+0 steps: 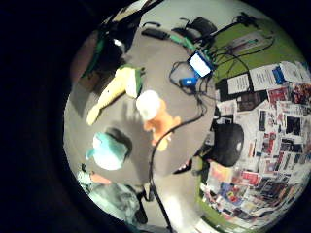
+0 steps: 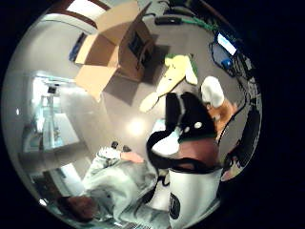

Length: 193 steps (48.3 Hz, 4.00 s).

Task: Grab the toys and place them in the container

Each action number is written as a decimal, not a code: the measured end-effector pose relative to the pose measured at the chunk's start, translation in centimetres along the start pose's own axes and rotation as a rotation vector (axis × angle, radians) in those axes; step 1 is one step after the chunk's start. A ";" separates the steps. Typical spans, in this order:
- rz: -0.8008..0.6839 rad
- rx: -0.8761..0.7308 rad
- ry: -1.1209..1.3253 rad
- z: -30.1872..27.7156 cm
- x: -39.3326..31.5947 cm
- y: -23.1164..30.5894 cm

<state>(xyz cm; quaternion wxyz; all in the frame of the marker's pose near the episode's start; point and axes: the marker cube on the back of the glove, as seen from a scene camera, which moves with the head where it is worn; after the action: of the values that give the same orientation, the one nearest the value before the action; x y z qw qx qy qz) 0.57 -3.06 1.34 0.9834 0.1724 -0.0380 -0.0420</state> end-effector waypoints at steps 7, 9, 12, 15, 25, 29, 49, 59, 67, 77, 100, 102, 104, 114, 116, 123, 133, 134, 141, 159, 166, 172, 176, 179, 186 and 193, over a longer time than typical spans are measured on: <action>0.034 0.034 0.016 1.1 4.0 0.2; 0.041 0.013 0.021 1.4 5.4 0.3; 0.055 0.002 0.018 2.2 7.0 0.5; 0.067 0.004 0.011 3.2 8.4 0.7; 0.089 -0.022 -0.049 9.6 9.8 0.9; 0.132 -0.045 -0.068 12.7 9.4 1.0; 0.278 -0.135 -0.076 21.2 9.6 -0.2; 0.313 -0.022 -0.142 22.0 10.4 -0.9; 0.256 0.044 -0.151 22.1 10.4 -1.4; 0.205 0.020 -0.192 21.1 9.2 -1.8; 0.053 -0.029 -0.213 2.0 3.7 -2.0; 0.044 -0.019 -0.233 -0.6 2.2 -2.1; 0.044 0.003 -0.249 -3.0 0.5 -2.1; -0.028 0.268 -0.272 -11.0 -8.7 -4.9; -0.054 0.319 -0.276 -11.7 -10.2 -6.1; -0.119 0.495 -0.286 -11.9 -15.6 -9.6; -0.152 0.310 -0.341 -6.8 -19.9 -14.7; -0.156 0.283 -0.356 -6.5 -20.2 -14.7; -0.182 0.268 -0.361 -6.3 -20.1 -14.4; -0.197 0.229 -0.309 -6.9 -15.2 -9.3; -0.252 0.169 -0.210 -4.9 -13.5 -5.2; -0.325 0.145 -0.150 -1.9 -12.0 -1.1; -0.361 0.143 -0.151 0.5 -10.9 1.4; -0.363 0.101 -0.170 2.6 -10.3 3.0; -0.378 -0.046 -0.167 8.9 -8.3 6.0; -0.316 -0.200 -0.121 16.2 -8.6 9.9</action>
<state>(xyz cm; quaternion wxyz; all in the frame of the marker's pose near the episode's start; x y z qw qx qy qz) -8.79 1.55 19.41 0.9727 0.0750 -0.0653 -0.2098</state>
